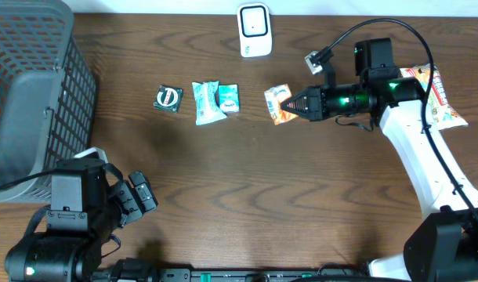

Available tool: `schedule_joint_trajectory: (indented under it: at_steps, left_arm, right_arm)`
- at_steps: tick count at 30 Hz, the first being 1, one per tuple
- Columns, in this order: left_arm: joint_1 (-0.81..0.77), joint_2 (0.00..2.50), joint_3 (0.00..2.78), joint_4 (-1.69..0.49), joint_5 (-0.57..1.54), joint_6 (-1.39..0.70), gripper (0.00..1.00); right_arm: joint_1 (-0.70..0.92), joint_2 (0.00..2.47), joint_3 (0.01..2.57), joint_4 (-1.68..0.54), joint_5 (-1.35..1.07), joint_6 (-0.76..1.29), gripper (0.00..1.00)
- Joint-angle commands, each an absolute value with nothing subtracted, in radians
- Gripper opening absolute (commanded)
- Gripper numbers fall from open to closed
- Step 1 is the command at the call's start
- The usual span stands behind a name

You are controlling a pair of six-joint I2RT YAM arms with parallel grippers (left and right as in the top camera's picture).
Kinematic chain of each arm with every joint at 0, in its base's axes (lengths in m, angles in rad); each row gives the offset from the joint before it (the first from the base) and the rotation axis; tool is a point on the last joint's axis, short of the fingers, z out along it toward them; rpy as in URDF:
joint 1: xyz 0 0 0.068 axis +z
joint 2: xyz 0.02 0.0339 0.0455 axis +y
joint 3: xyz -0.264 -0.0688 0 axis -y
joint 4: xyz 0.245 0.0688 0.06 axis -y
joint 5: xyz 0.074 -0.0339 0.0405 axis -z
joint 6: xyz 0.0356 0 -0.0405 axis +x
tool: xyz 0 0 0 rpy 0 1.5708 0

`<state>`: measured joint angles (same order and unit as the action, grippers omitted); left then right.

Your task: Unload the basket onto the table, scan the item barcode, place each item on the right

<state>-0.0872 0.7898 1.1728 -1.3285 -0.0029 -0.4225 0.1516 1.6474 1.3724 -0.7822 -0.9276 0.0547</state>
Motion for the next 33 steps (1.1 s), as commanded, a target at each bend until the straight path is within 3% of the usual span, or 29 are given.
schedule_joint_trajectory:
  at_steps: [1,22,33]
  left_arm:
    - [-0.089,0.790,1.174,-1.331,-0.009,-0.428,0.98]
    - [-0.089,0.790,1.174,-1.331,-0.009,-0.428,0.98]
    - [-0.089,0.790,1.174,-1.331,-0.009,-0.428,0.98]
  right_arm:
    - [0.178,1.655,1.370,-0.771,-0.900,0.077,0.01]
    - [0.108,1.722,1.370,-0.706,-1.004,0.093,0.01]
    - [0.098,1.814,1.370,-0.622,-1.468,0.047,0.01]
